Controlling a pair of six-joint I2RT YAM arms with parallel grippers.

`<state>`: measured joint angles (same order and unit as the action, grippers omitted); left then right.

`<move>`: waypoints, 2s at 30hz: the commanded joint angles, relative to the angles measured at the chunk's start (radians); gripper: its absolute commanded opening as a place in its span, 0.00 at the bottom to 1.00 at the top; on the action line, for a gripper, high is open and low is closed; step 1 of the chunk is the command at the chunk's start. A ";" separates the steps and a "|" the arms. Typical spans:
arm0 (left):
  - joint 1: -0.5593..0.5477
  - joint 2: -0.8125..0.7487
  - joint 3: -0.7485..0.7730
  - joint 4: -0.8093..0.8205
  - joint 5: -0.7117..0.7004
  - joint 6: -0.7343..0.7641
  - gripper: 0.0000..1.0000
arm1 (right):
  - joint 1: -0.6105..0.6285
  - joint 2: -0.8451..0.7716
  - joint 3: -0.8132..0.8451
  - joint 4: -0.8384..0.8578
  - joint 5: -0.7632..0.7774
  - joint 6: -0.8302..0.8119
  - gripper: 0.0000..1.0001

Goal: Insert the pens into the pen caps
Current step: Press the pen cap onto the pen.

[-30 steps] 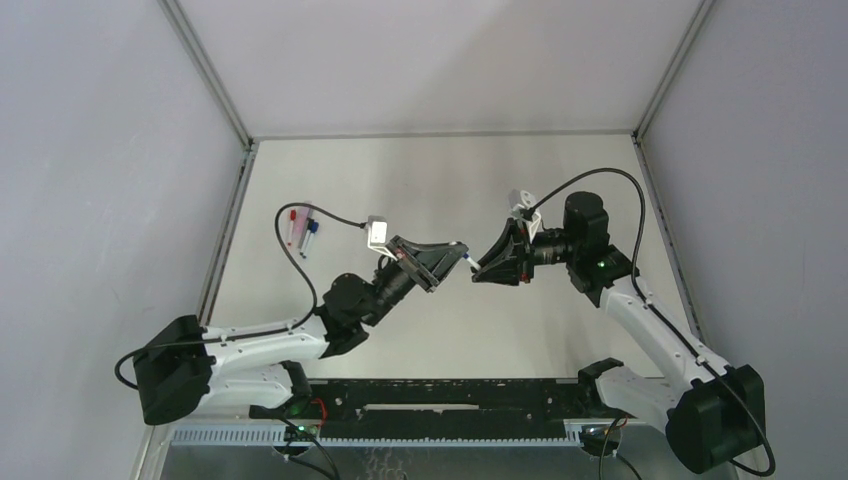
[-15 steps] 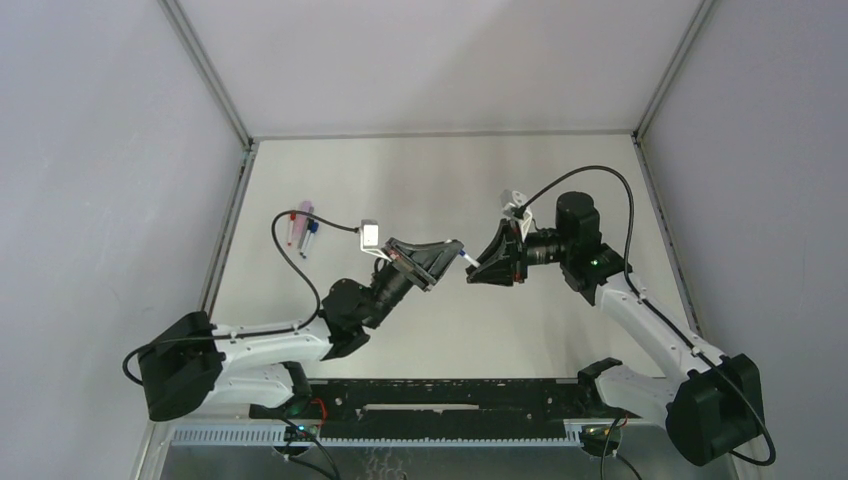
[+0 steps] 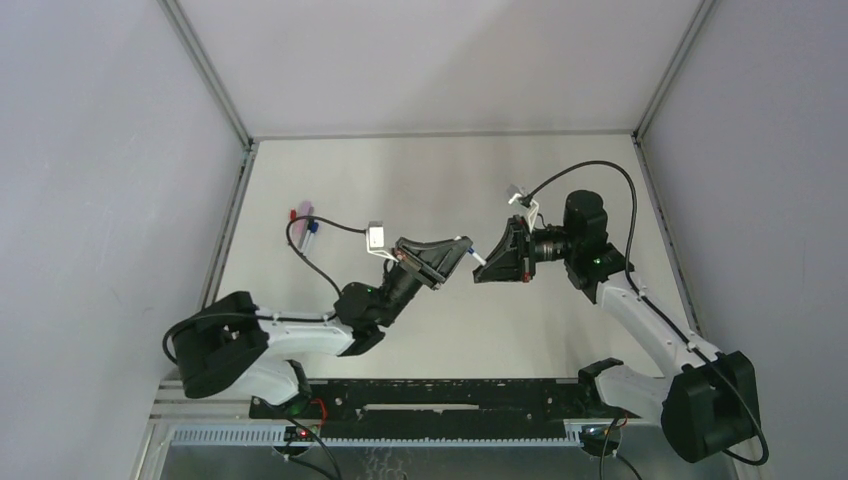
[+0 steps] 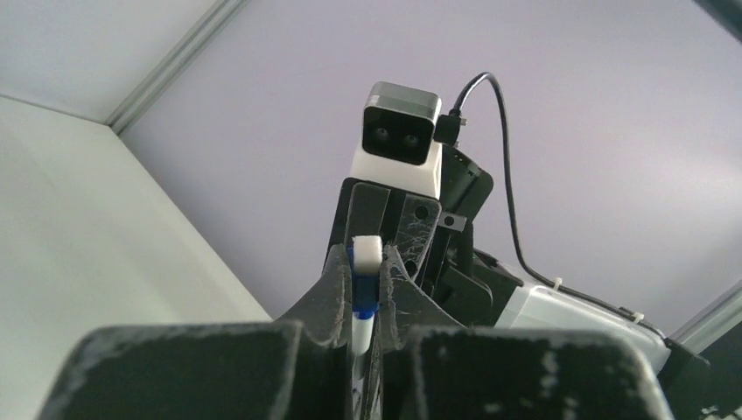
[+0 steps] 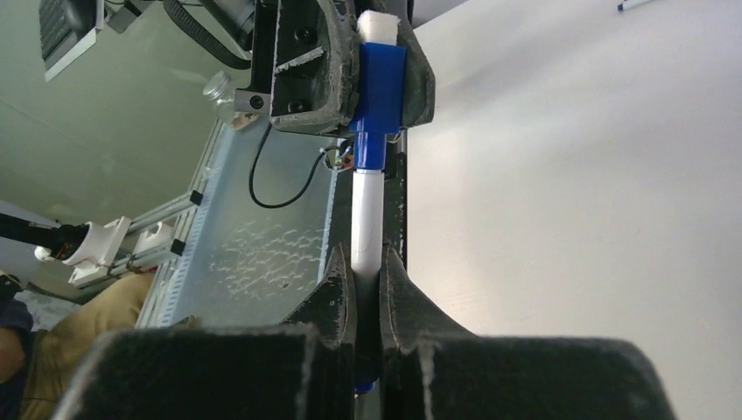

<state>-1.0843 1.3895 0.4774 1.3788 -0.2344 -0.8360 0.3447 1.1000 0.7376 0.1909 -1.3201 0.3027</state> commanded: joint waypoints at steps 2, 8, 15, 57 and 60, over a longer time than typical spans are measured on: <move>-0.128 0.143 0.003 -0.277 0.261 -0.144 0.00 | 0.071 -0.098 0.116 -0.217 0.280 -0.277 0.00; -0.201 0.121 0.021 -0.490 0.163 -0.122 0.00 | 0.063 -0.097 0.104 -0.160 0.275 -0.247 0.00; -0.217 0.196 0.008 -0.356 0.165 -0.193 0.00 | -0.031 -0.122 0.022 0.064 0.236 -0.032 0.00; -0.299 -0.075 -0.173 -0.082 -0.238 0.146 0.67 | -0.009 -0.110 -0.007 -0.019 -0.050 -0.301 0.00; -0.299 -0.146 -0.201 -0.156 -0.231 0.193 0.71 | -0.010 -0.109 0.000 -0.054 -0.055 -0.346 0.00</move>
<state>-1.3819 1.3338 0.3195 1.3327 -0.4618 -0.7307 0.3309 0.9970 0.6891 0.1257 -1.3705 0.0345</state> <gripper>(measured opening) 0.695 0.075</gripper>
